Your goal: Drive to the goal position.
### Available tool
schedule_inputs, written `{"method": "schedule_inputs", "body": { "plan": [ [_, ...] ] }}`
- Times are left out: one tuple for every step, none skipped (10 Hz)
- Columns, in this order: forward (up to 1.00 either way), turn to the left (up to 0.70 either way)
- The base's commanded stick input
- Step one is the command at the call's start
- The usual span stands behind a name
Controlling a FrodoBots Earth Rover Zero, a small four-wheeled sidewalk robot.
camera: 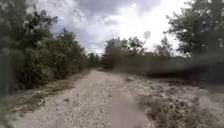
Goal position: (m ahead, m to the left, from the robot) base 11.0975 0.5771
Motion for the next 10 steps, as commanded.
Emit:
{"method": "schedule_inputs", "body": {
  "plan": [
    [0.7, 0.0],
    [0.7, 0.0],
    [0.7, 0.0],
    [0.7, 0.0],
    [0.7, 0.0],
    [0.7, 0.0],
    [0.7, 0.0],
    [0.7, 0.0],
    [0.7, 0.0],
    [0.7, 0.16]
  ]
}}
